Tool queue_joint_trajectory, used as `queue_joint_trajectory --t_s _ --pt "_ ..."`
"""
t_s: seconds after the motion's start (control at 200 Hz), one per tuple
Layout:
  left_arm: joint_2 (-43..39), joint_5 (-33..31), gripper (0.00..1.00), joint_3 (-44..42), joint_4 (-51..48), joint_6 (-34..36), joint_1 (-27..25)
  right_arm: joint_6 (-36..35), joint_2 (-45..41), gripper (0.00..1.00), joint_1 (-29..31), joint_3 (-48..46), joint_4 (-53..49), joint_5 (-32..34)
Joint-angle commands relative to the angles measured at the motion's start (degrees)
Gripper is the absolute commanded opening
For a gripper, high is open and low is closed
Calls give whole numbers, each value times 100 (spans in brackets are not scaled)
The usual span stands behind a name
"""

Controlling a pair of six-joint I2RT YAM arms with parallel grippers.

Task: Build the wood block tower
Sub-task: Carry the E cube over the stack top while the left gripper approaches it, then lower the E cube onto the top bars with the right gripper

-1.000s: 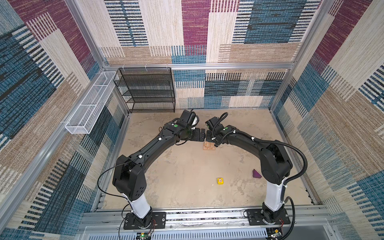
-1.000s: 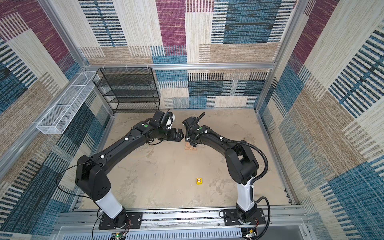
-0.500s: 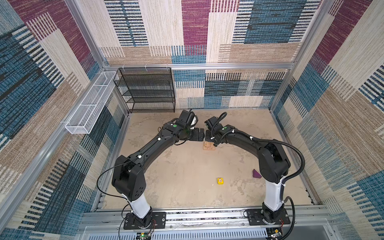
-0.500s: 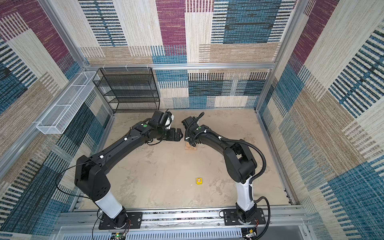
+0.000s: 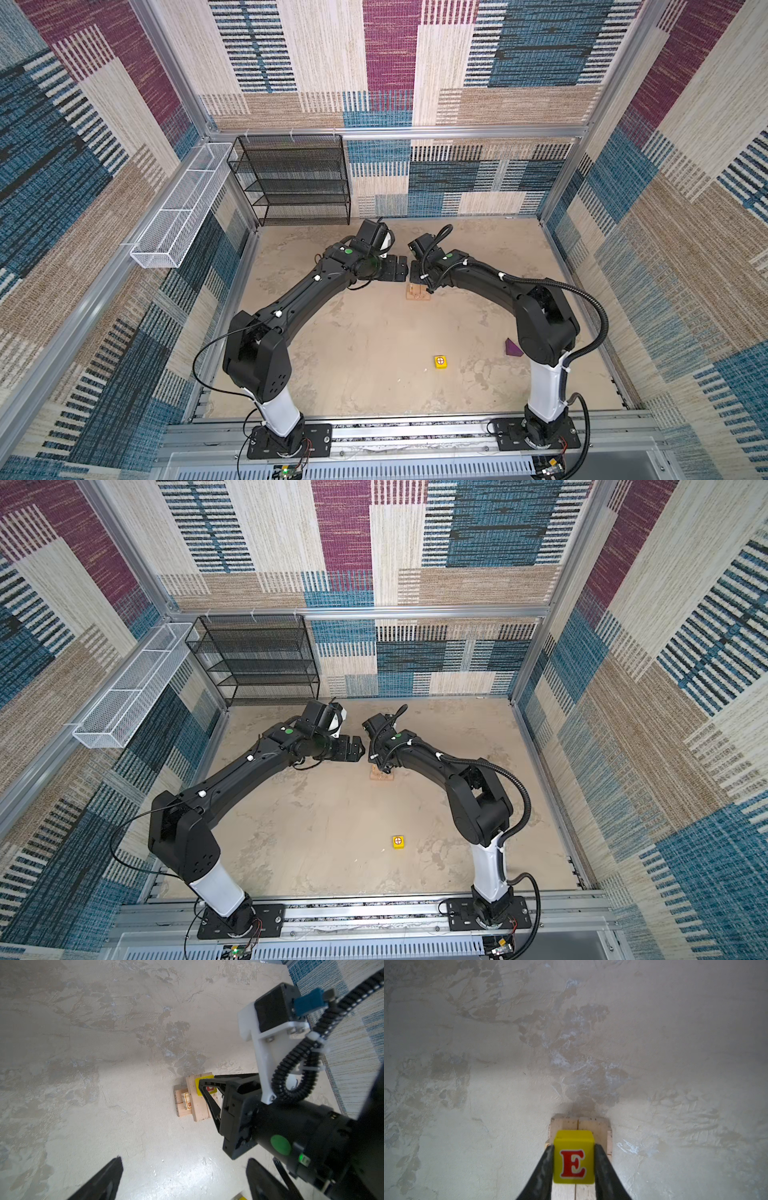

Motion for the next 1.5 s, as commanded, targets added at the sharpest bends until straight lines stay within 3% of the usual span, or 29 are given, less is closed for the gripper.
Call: queue_joint_trajectory --t_s 0.0,0.811,0.942,0.987,1.072,1.102,1.222,1.493 --pt "-54 44 97 -15 126 -97 4 33 -5 18 8 54 13 60" --pt "-59 84 97 -30 151 -114 13 -32 92 22 22 170 -146 205" --pt "-55 79 97 -42 151 -114 13 -60 112 26 18 196 -163 132" --pt "-61 79 97 -40 151 -114 13 -69 135 34 18 223 -187 109" --pt "-63 79 97 -36 153 -114 13 -73 144 36 18 232 -198 85" --pt "-59 79 97 -34 151 -114 13 -69 144 44 18 238 -207 78" --pt "-58 79 97 -41 151 -114 13 -64 148 50 19 249 -232 62" --pt "-81 66 97 -38 150 -109 13 -38 109 47 18 223 -251 82"
